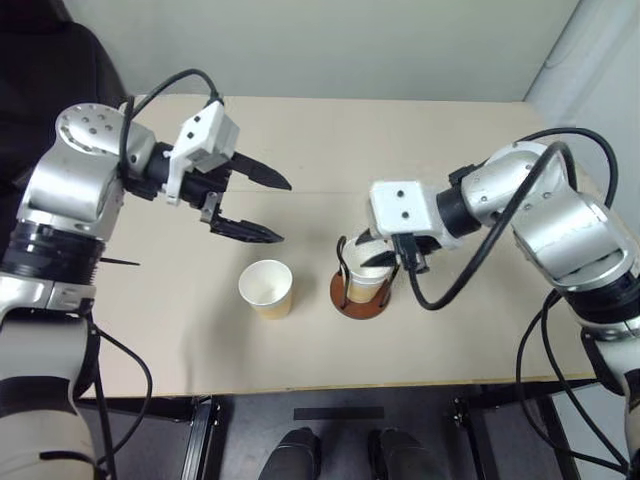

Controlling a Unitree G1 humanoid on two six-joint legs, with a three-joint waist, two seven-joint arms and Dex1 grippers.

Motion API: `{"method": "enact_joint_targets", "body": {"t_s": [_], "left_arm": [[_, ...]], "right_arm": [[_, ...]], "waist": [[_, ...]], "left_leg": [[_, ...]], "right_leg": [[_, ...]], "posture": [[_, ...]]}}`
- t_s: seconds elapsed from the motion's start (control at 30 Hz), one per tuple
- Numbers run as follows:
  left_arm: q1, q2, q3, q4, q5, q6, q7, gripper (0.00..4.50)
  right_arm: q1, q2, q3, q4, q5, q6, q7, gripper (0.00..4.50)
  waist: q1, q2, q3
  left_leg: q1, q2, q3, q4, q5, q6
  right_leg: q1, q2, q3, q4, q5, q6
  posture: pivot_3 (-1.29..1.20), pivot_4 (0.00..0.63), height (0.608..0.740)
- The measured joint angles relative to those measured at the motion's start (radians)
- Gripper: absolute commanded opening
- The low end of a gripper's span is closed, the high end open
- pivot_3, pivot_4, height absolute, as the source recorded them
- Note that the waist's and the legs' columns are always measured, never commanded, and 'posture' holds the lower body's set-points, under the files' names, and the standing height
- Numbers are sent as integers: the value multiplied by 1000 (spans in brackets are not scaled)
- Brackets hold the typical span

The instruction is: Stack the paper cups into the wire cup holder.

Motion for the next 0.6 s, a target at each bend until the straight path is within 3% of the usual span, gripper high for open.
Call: {"method": "enact_joint_targets", "body": {"t_s": [0.2, 0.33, 0.6], "left_arm": [[60, 12, 6, -33, 63, -22, 0, 4500], [66, 17, 4, -24, 143, -82, 0, 4500], [66, -9, -12, 57, 218, -180, 0, 4500]], "right_arm": [[-25, 78, -192, -23, 128, 187, -107, 1469], [-62, 67, -311, -66, 245, 317, -132, 1469], [-48, -21, -349, -112, 334, 384, -180, 1469]], "waist": [[0, 0, 0], [2, 0, 0], [1, 0, 0]], "left_leg": [[0, 0, 0, 0, 0, 0], [0, 0, 0, 0, 0, 0], [0, 0, 0, -1, 0, -1]], "right_leg": [[0, 0, 0, 0, 0, 0], [0, 0, 0, -1, 0, 0], [0, 0, 0, 0, 0, 0]], "posture": [[0, 150, 740], [0, 150, 740], [0, 150, 740]]}}
